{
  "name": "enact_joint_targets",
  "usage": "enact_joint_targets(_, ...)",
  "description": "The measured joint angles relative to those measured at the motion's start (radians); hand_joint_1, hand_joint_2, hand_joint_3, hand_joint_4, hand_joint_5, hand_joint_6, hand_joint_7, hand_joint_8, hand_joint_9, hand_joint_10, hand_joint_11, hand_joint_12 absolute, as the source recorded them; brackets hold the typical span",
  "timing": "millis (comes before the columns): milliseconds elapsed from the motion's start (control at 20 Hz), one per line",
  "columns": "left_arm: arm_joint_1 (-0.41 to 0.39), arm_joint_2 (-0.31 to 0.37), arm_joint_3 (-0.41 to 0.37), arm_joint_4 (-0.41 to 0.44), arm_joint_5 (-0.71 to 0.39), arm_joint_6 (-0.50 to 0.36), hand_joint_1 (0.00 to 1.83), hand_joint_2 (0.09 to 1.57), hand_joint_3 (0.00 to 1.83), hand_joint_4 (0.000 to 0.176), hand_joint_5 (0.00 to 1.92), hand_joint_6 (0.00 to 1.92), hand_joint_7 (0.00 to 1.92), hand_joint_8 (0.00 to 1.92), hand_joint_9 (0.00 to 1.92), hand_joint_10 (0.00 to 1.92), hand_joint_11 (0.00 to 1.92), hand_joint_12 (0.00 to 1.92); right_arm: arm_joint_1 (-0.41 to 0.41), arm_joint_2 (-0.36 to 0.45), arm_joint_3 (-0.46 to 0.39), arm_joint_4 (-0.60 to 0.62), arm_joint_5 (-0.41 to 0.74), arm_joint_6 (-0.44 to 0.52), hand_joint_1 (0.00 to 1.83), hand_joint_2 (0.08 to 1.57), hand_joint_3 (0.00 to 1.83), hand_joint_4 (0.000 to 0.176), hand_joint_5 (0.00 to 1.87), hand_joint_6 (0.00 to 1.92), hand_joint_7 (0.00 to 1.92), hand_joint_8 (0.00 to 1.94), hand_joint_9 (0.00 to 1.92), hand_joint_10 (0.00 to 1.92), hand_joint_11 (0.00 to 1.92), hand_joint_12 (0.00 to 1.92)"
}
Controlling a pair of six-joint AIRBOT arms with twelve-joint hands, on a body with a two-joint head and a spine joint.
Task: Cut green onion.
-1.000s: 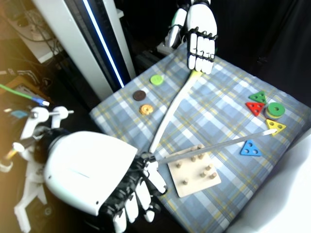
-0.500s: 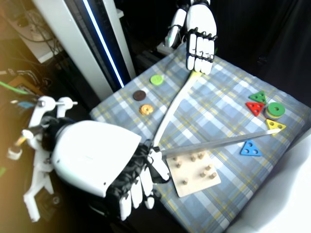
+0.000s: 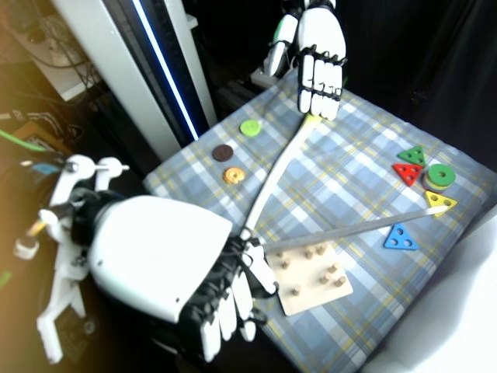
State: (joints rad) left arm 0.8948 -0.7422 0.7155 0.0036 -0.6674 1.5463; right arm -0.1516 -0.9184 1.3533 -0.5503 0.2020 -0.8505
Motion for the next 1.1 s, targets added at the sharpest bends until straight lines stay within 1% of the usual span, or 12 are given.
enact_joint_targets(100,0.000,0.000,0.000,-0.004,0.000,0.000,0.00,1.45,0.00,0.000,0.03,0.00,0.00,0.00,0.00,0.00,0.00,0.24,0.024,-0.006,0.009,-0.026,-0.030,0.000,0.32,1.42,0.00,0.117,0.96,1.92,1.21,1.94,1.32,1.92,1.39,1.92)
enact_joint_targets(200,0.000,-0.003,0.000,-0.004,-0.001,0.000,0.00,1.45,0.00,0.000,0.03,0.00,0.00,0.00,0.00,0.00,0.00,0.27,0.032,-0.013,0.017,-0.038,-0.047,0.000,0.35,1.43,0.00,0.123,1.06,1.92,1.25,1.94,1.34,1.92,1.39,1.92)
enact_joint_targets(400,0.000,-0.004,0.000,-0.001,0.000,0.000,0.00,1.45,0.00,0.000,0.01,0.00,0.00,0.00,0.01,0.00,0.00,0.24,0.032,-0.019,0.025,-0.037,-0.059,0.000,0.42,1.45,0.00,0.127,1.01,1.92,1.22,1.94,1.31,1.92,1.37,1.92)
enact_joint_targets(450,0.000,-0.004,0.000,-0.002,0.000,0.000,0.00,1.45,0.00,0.000,0.00,0.00,0.00,0.00,0.01,0.00,0.00,0.24,0.032,-0.019,0.025,-0.037,-0.060,0.000,0.46,1.45,0.00,0.132,1.03,1.92,1.24,1.94,1.33,1.92,1.39,1.92)
enact_joint_targets(500,0.000,-0.004,0.000,-0.002,0.000,0.000,0.00,1.45,0.00,0.000,0.00,0.00,0.00,0.00,0.02,0.01,0.00,0.24,0.032,-0.019,0.025,-0.037,-0.060,0.000,0.47,1.46,0.00,0.133,1.00,1.92,1.24,1.94,1.34,1.92,1.39,1.92)
enact_joint_targets(650,0.006,-0.004,0.000,-0.001,-0.001,0.000,0.00,1.45,0.00,0.000,0.00,0.00,0.00,0.00,0.00,0.00,0.00,0.18,0.032,-0.023,0.025,-0.042,-0.060,0.000,0.37,1.45,0.00,0.153,1.04,1.92,1.27,1.94,1.37,1.92,1.42,1.92)
enact_joint_targets(700,0.007,-0.004,0.001,-0.001,-0.003,0.000,0.00,1.45,0.00,0.000,0.01,0.00,0.00,0.00,0.01,0.00,0.00,0.20,0.033,-0.035,0.036,-0.048,-0.060,0.000,0.37,1.47,0.00,0.162,1.00,1.92,1.23,1.94,1.30,1.92,1.35,1.92)
enact_joint_targets(800,0.007,-0.004,0.001,0.000,-0.005,0.000,0.00,1.45,0.00,0.000,0.01,0.00,0.01,0.00,0.03,0.01,0.00,0.24,0.033,-0.043,0.043,-0.050,-0.059,0.000,0.38,1.47,0.00,0.163,0.97,1.92,1.20,1.94,1.29,1.92,1.34,1.92)
enact_joint_targets(850,0.007,-0.006,0.002,0.000,-0.005,0.000,0.00,1.45,0.00,0.000,0.01,0.00,0.00,0.00,0.00,0.00,0.00,0.21,0.033,-0.047,0.046,-0.051,-0.059,0.000,0.35,1.46,0.00,0.173,0.91,1.92,1.21,1.94,1.31,1.92,1.37,1.92)
enact_joint_targets(1000,0.007,-0.013,0.006,0.001,-0.003,0.000,0.00,1.45,0.00,0.000,0.02,0.01,0.00,0.00,0.00,0.00,0.00,0.20,0.036,-0.055,0.047,-0.071,-0.066,0.000,0.34,1.47,0.00,0.176,1.08,1.92,1.30,1.94,1.38,1.92,1.44,1.92)
enact_joint_targets(1050,0.007,-0.013,0.006,0.003,-0.005,0.000,0.00,1.45,0.00,0.000,0.02,0.00,0.00,0.00,0.00,0.00,0.00,0.22,0.036,-0.055,0.047,-0.073,-0.066,0.000,0.33,1.47,0.00,0.176,1.09,1.92,1.31,1.94,1.39,1.92,1.44,1.92)
enact_joint_targets(1100,0.007,-0.013,0.006,0.003,-0.004,0.000,0.00,1.46,0.00,0.000,0.05,0.00,0.02,0.00,0.01,0.00,0.00,0.30,0.036,-0.055,0.047,-0.074,-0.067,0.000,0.33,1.47,0.00,0.176,1.06,1.92,1.28,1.94,1.37,1.92,1.43,1.92)
